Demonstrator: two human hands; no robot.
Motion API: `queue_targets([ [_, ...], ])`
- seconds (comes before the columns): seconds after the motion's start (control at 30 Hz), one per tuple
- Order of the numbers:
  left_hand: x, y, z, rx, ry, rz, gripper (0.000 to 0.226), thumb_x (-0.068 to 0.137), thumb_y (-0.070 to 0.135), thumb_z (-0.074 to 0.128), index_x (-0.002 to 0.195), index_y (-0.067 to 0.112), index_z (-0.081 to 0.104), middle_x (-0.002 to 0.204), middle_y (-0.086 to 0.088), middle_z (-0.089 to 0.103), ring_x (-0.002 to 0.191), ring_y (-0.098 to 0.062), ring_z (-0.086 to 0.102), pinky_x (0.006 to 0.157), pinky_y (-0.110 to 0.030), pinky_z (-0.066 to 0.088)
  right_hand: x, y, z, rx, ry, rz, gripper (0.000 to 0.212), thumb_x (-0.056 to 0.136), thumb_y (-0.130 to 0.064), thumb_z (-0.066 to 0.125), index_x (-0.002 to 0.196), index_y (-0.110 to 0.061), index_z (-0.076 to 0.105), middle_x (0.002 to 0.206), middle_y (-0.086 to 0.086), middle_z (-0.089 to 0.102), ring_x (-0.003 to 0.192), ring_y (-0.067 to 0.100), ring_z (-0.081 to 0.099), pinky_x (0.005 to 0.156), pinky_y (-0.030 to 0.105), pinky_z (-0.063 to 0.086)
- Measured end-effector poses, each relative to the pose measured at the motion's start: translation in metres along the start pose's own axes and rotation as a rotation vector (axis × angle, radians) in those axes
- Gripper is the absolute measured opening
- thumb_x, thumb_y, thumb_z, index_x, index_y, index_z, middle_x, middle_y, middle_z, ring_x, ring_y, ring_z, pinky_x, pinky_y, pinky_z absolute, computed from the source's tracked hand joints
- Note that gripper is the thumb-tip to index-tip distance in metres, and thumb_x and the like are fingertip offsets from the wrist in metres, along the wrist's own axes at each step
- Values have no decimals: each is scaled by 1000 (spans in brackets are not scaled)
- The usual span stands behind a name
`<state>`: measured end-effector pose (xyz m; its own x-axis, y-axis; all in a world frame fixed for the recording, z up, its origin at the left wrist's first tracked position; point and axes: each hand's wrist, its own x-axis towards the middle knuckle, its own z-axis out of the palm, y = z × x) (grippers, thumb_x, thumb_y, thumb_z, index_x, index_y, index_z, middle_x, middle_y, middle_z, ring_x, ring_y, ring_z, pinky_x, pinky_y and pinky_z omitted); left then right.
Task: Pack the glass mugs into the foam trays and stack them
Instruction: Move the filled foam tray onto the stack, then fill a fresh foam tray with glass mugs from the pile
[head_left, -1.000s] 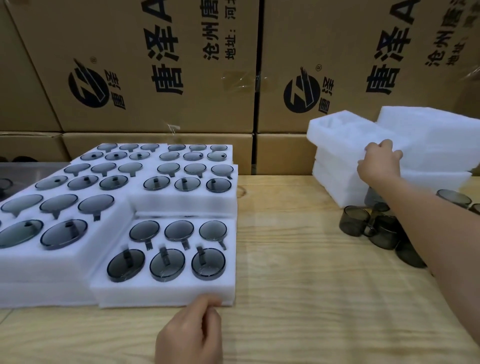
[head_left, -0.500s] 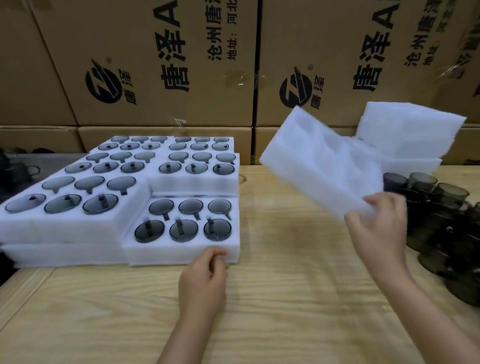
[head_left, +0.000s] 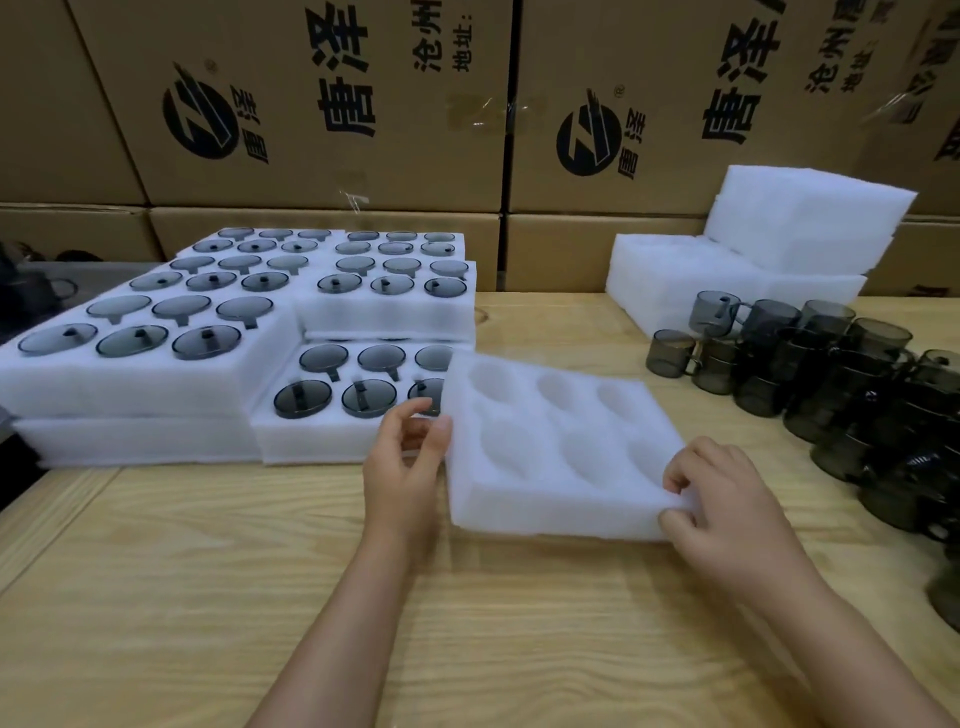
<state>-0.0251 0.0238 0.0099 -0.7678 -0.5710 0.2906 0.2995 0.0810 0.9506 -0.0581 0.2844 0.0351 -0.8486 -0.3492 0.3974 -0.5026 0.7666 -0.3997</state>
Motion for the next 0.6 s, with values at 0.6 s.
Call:
queue_targets([
  [0.6,-4,-7,7,125,-314,-39,16,78,28,66,85,14,70,73,7,71,73,-8,64,67,-20,49,-10,5,-59,17,-397,63,12,77,-23,53,75,-34,58,73,-22,59,73,2,50,56,21,33],
])
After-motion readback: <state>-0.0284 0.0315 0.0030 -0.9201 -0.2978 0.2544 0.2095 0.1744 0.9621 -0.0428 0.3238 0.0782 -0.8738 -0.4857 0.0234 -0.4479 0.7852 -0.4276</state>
